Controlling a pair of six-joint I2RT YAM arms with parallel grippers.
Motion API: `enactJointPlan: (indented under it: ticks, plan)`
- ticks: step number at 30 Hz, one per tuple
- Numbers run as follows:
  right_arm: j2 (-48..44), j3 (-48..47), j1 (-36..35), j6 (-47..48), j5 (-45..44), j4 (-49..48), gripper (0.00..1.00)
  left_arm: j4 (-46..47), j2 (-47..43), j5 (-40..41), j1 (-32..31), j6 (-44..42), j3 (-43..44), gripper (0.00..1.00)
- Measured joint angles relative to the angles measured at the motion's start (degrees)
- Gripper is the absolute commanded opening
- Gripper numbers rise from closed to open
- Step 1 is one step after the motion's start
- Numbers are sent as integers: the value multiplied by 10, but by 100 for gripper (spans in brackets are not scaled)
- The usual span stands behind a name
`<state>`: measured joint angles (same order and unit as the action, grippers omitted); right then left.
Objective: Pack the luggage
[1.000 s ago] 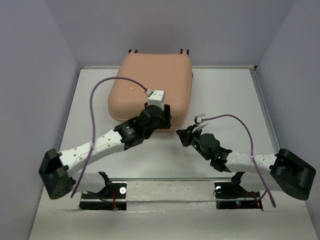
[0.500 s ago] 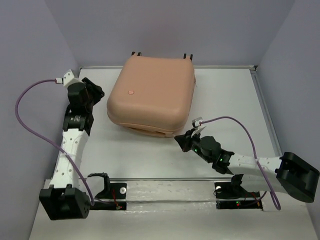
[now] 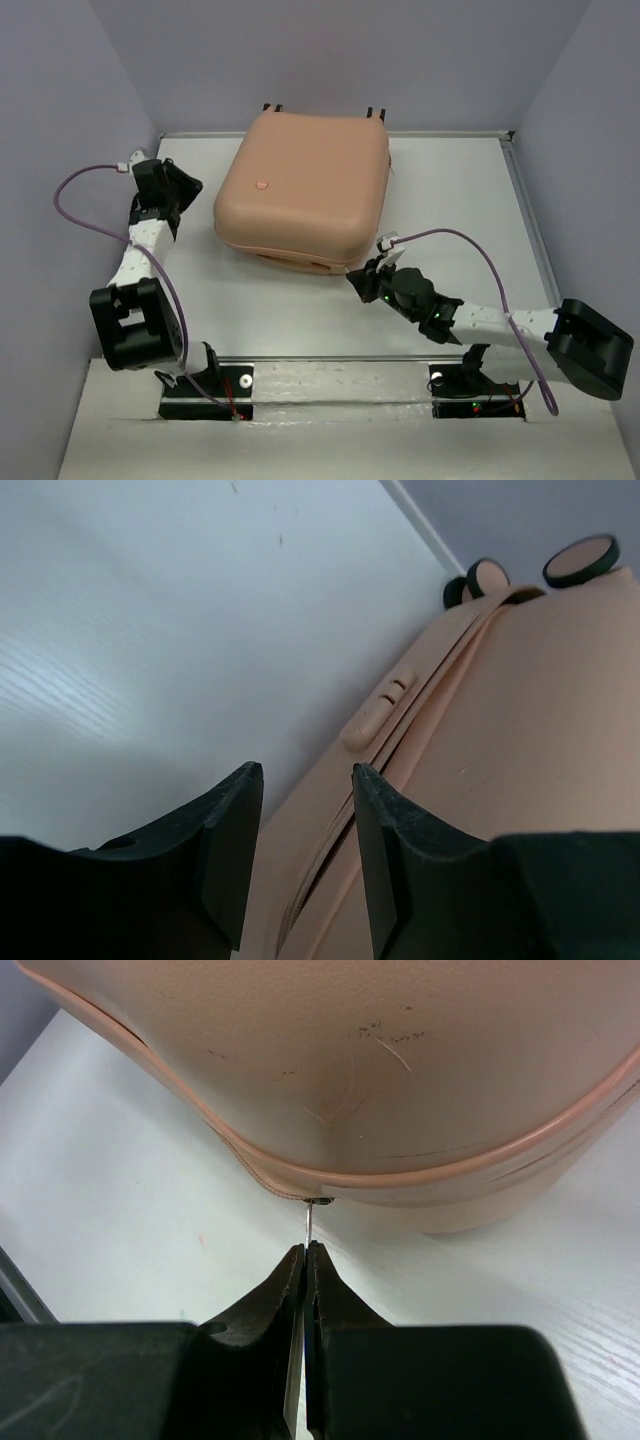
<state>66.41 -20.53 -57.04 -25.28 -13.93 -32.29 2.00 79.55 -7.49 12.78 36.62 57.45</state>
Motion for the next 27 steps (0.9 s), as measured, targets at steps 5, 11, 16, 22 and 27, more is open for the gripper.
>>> enactJointPlan:
  ticks: [5,11,16,22,27]
  plan:
    - [35,-19,0,0,-2,7,7,39,73,19,-80,7,1,51]
    - [94,-56,-13,14,-28,14,7,123,80,58,-115,41,-9,51]
    - [163,-112,-62,40,-77,24,7,238,-4,70,-143,61,-87,51]
    - [256,-210,-134,60,-45,16,7,309,-97,56,-172,66,-159,52]
    - [135,-144,-104,57,9,27,7,284,-130,29,-195,64,-164,57]
